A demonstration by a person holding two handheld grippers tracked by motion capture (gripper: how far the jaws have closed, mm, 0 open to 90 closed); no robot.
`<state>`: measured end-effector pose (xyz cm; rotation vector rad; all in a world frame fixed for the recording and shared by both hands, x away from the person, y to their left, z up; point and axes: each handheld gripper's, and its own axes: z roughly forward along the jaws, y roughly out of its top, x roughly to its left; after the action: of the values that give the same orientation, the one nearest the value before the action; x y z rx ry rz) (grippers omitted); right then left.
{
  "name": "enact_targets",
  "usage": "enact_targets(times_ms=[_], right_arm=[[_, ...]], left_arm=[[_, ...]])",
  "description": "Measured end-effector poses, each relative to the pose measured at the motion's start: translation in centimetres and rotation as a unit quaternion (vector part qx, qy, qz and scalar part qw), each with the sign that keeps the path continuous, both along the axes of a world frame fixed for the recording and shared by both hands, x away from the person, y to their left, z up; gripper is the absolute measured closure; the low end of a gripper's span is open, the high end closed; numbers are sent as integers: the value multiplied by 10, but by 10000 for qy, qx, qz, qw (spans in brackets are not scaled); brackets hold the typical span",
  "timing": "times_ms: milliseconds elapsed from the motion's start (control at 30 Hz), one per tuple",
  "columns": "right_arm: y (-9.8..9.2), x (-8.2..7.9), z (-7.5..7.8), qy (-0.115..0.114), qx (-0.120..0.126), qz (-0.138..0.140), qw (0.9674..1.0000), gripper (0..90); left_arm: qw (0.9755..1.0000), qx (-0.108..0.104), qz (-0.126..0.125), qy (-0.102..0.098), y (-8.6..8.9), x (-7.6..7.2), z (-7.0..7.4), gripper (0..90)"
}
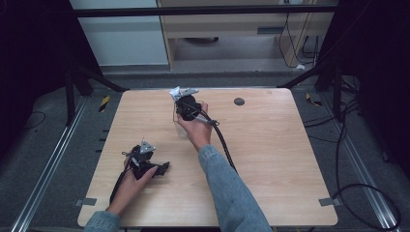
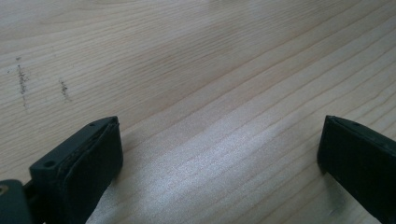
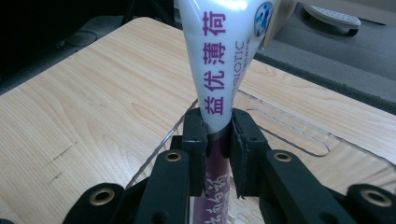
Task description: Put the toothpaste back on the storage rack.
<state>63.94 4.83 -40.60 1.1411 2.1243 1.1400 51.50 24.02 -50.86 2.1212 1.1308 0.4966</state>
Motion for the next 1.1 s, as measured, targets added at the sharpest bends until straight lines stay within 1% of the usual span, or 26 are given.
enact_targets(times_ms=[133, 267, 633, 700, 967, 1100], right_arm=[[2, 2, -1, -16, -2, -5, 10000, 771], [2, 3, -1, 14, 71, -58, 10000, 766], [4, 3, -1, 16, 113, -19, 9999, 750], [3, 1, 0, -1, 137, -19, 9999, 732], [-8, -10, 9, -42, 177, 62, 9998, 744], [-16, -15, 12, -40, 134, 54, 9999, 752]], left_arm=[[10000, -3, 2, 0, 0, 0, 0, 0], [10000, -2, 1, 0, 0, 0, 0, 0], [10000, -3, 2, -1, 0, 0, 0, 0], [10000, -3, 2, -1, 0, 0, 0, 0], [10000, -2, 1, 0, 0, 0, 0, 0], [10000, -1, 0, 0, 0, 0, 0, 0]])
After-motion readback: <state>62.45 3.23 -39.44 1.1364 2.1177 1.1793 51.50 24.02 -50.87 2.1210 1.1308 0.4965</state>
